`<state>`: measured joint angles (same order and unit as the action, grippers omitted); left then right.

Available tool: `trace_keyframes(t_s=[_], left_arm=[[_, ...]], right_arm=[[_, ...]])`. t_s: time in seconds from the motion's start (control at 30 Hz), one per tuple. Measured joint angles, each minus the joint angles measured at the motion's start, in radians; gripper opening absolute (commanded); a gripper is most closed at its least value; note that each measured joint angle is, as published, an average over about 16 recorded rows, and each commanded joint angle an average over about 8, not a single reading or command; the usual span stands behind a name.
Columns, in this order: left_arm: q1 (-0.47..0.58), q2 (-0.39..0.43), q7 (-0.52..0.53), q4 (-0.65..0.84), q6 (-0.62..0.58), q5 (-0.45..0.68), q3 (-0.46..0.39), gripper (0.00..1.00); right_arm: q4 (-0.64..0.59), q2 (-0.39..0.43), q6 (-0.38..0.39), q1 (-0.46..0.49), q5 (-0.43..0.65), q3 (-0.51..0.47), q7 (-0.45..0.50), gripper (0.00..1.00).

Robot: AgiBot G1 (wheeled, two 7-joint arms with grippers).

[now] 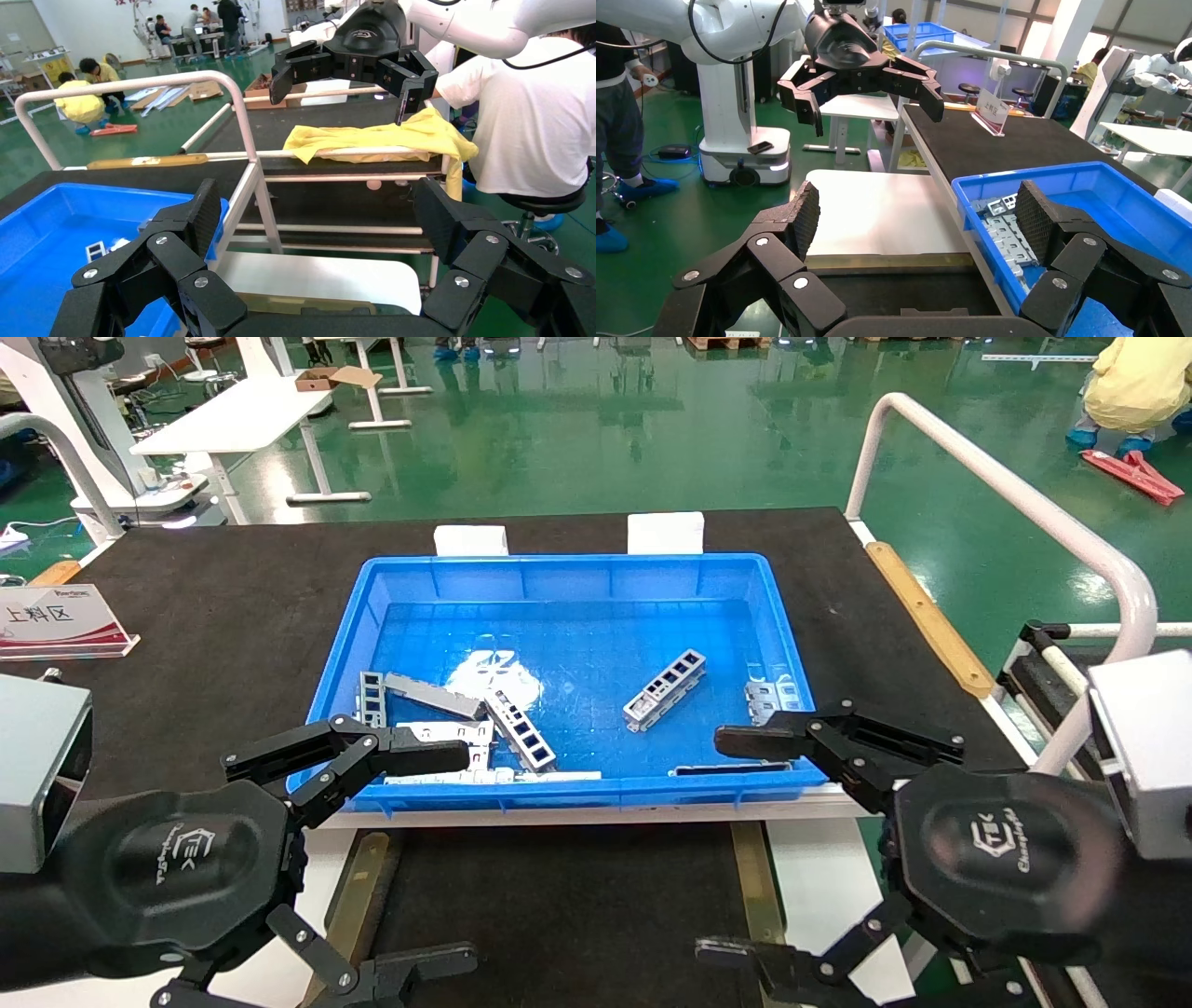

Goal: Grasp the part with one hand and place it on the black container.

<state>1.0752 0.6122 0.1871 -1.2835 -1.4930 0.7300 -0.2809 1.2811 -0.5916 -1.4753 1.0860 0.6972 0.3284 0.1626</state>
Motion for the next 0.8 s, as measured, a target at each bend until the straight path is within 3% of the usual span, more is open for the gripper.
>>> trace_keyframes(t_s=[0.5, 0.8], left_arm=[[0.009, 0.007, 0.000, 0.005, 0.006, 0.006, -0.002, 1.00], [0.056, 0.057, 0.000, 0.030, 0.048, 0.066, -0.029, 1.00]], right_arm=[[0.000, 0.000, 0.000, 0.000, 0.000, 0.000, 0.000, 1.00], [-0.001, 0.000, 0.000, 0.000, 0.000, 0.000, 0.000, 1.00]])
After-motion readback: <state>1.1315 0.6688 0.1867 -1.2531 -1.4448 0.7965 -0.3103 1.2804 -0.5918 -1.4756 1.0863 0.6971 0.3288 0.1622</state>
